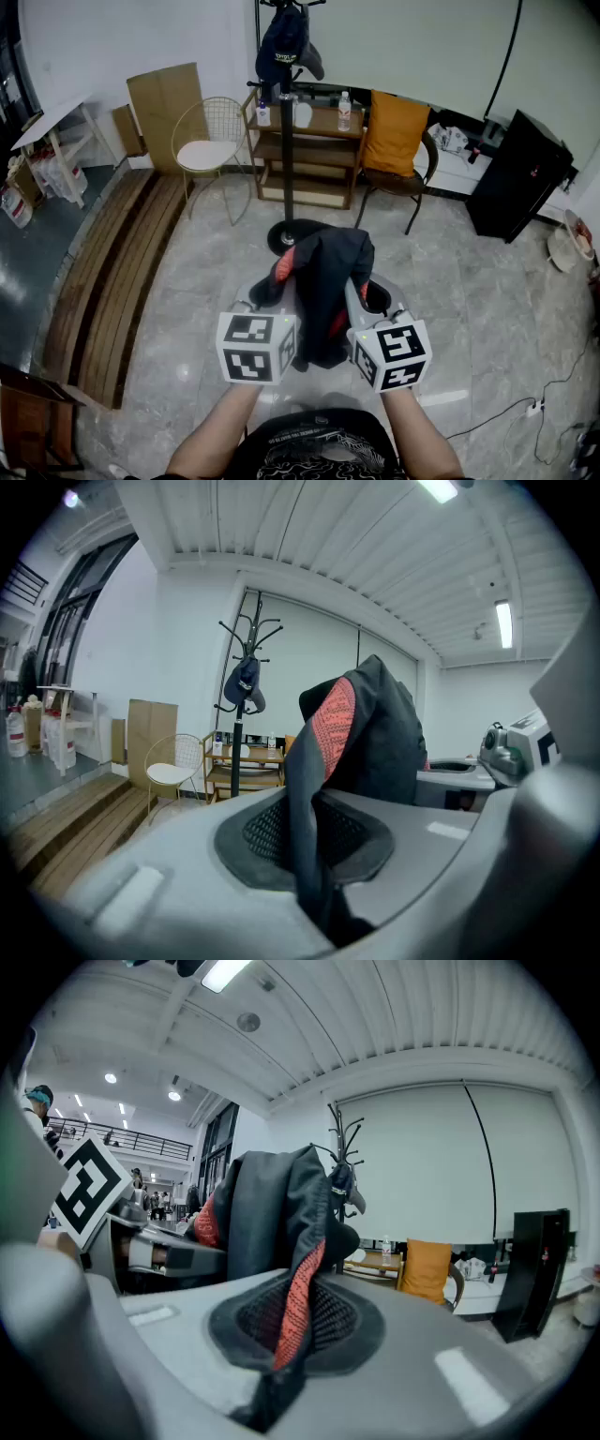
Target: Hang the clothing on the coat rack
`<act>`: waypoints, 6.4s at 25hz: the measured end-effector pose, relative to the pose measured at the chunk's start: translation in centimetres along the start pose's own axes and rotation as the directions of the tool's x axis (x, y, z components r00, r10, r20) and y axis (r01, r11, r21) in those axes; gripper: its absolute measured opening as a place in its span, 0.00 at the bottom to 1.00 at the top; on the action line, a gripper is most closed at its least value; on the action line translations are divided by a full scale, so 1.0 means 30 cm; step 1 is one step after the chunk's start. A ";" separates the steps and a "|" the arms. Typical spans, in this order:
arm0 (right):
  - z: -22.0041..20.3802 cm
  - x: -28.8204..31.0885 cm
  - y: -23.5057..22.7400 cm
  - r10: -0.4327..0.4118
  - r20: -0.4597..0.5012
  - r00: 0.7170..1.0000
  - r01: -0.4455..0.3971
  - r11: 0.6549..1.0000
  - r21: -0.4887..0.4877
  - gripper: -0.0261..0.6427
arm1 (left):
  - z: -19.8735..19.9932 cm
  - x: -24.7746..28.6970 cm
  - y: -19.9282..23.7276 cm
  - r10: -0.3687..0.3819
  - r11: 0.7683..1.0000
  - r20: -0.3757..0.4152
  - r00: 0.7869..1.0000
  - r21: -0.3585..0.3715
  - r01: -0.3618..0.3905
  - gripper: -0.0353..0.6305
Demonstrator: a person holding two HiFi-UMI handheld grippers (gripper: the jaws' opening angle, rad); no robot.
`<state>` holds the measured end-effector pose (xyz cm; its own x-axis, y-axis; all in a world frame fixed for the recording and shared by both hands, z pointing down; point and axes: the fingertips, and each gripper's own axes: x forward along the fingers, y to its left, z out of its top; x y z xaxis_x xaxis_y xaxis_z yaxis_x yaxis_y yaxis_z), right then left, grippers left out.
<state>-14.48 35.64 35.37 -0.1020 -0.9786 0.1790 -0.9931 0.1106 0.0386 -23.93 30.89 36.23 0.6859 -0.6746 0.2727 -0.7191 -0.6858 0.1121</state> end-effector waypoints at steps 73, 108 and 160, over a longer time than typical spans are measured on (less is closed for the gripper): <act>0.086 0.788 -0.739 0.130 0.011 0.991 -0.131 0.985 0.111 0.07 | 0.292 1.000 0.107 0.114 0.994 -0.081 0.990 0.010 -0.113 0.11; 0.179 1.388 -0.734 0.039 -0.052 0.998 -0.035 0.997 0.072 0.07 | 0.440 1.400 0.587 0.005 0.999 -0.074 0.997 -0.041 -0.008 0.11; 0.359 1.884 -1.051 0.142 0.042 0.989 -0.141 0.990 -0.018 0.07 | 0.670 1.822 0.785 0.163 0.984 0.010 0.987 -0.072 -0.162 0.11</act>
<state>10.44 -25.02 33.68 -0.2443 -0.9593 0.1414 -0.9676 0.2508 0.0304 -1.13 -27.62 34.58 0.5603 -0.7803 0.2779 -0.8270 -0.5459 0.1345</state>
